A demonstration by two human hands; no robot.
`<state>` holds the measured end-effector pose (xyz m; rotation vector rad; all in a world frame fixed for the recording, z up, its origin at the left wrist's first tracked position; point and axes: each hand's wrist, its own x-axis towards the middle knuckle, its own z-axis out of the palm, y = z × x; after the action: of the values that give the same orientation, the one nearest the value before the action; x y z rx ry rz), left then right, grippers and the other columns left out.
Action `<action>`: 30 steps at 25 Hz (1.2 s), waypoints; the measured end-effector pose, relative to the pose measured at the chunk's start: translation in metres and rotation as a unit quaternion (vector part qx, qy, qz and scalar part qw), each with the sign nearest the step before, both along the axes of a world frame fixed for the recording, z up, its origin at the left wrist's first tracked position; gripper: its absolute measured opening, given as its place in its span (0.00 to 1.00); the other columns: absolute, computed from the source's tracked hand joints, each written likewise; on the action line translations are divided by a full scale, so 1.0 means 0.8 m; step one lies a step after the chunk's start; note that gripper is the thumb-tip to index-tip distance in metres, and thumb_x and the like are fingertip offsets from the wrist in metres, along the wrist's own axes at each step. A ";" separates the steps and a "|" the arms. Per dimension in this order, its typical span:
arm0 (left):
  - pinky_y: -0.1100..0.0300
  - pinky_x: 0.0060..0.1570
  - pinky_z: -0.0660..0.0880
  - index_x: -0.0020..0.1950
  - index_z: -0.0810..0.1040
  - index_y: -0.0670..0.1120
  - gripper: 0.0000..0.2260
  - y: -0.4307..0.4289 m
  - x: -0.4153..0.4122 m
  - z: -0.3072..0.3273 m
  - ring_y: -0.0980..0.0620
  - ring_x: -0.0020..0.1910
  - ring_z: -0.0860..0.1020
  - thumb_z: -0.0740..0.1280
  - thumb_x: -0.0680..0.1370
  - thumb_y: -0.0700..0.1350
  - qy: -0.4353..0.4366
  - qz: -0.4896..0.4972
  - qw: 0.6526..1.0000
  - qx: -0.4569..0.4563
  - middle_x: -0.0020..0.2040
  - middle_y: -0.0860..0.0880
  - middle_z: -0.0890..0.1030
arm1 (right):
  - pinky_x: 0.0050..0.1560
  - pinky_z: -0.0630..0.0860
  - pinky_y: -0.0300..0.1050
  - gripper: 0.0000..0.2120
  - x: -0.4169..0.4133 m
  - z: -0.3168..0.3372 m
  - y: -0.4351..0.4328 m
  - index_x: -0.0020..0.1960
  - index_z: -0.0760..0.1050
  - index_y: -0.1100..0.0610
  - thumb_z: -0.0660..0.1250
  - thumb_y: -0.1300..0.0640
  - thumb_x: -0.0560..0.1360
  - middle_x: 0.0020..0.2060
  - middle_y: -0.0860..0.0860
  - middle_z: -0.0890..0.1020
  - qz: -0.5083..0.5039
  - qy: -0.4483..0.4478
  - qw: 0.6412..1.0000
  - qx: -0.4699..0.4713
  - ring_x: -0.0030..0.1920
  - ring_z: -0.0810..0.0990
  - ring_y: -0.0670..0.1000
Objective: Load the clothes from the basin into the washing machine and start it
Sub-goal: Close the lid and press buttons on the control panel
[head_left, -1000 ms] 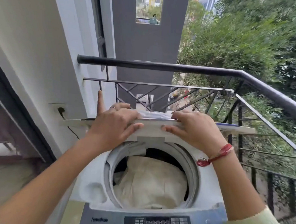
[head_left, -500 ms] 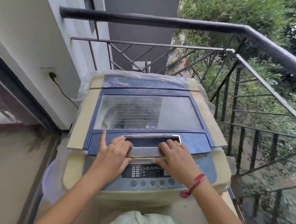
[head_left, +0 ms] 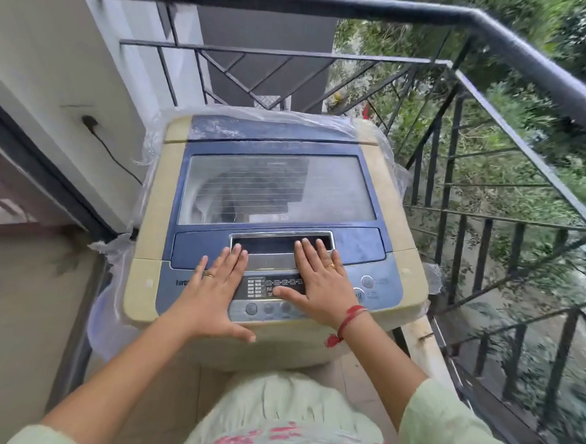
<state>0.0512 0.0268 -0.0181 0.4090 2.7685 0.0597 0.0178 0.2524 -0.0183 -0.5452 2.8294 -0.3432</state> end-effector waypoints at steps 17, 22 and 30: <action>0.34 0.67 0.35 0.67 0.21 0.60 0.64 0.019 0.011 -0.001 0.46 0.72 0.27 0.74 0.58 0.66 -0.025 0.124 0.992 -0.017 0.71 0.47 0.23 | 0.43 0.78 0.51 0.40 0.077 -0.023 0.126 0.69 0.68 0.57 0.44 0.30 0.71 0.57 0.55 0.76 -0.118 0.118 0.980 0.103 0.53 0.77 0.59; 0.34 0.66 0.33 0.68 0.22 0.60 0.64 0.020 0.011 -0.001 0.46 0.71 0.26 0.75 0.58 0.66 -0.027 0.124 0.992 -0.011 0.71 0.48 0.23 | 0.38 0.78 0.49 0.48 0.076 -0.018 0.123 0.68 0.69 0.60 0.34 0.26 0.70 0.56 0.56 0.76 -0.114 0.108 0.981 0.113 0.51 0.77 0.59; 0.35 0.66 0.34 0.69 0.23 0.60 0.64 0.020 0.011 -0.003 0.46 0.72 0.28 0.76 0.57 0.65 -0.010 0.127 0.992 -0.014 0.72 0.48 0.25 | 0.44 0.75 0.48 0.57 0.068 -0.003 0.124 0.76 0.52 0.55 0.25 0.23 0.59 0.68 0.51 0.67 -0.066 0.113 0.973 0.191 0.64 0.71 0.56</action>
<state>0.0603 0.0429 -0.0206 0.0462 2.7818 0.0856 0.0719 0.3517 -0.0204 -0.3317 3.0433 0.2587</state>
